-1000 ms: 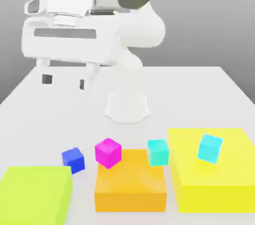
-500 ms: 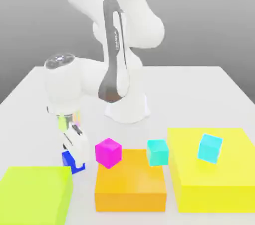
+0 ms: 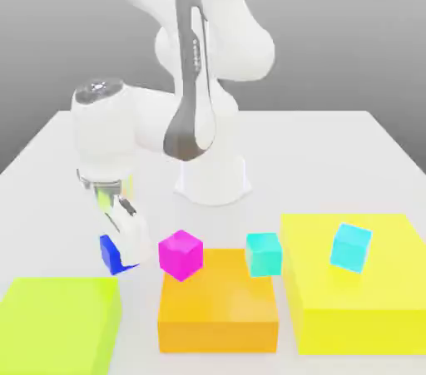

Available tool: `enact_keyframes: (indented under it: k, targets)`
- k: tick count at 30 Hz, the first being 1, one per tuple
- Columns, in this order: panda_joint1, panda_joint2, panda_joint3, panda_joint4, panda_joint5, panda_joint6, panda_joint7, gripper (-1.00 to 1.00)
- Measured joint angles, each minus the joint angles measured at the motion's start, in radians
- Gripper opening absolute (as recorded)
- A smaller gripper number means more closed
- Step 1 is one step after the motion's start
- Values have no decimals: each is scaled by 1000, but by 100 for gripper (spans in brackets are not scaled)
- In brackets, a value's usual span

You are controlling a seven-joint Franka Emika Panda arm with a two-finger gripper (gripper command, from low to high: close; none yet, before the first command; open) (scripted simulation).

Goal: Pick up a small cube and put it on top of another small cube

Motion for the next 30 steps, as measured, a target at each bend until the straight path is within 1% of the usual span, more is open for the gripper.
enact_keyframes:
  k: [2, 6, 20, 22, 26, 27, 30]
  targets:
    - [11, -34, 11, 26, -19, -17, 26, -100]
    - [110, -99, 99, 87, 3, -123, 192, -100]
    - [454, -271, 524, 293, 169, -526, 820, -100]
    - [466, -249, 548, 284, 172, -516, 857, -100]
    - [453, -141, 576, 252, 120, -390, 910, -100]
    - [452, -118, 579, 245, 109, -361, 919, 100]
    - [452, -118, 579, 245, 109, -361, 919, 100]
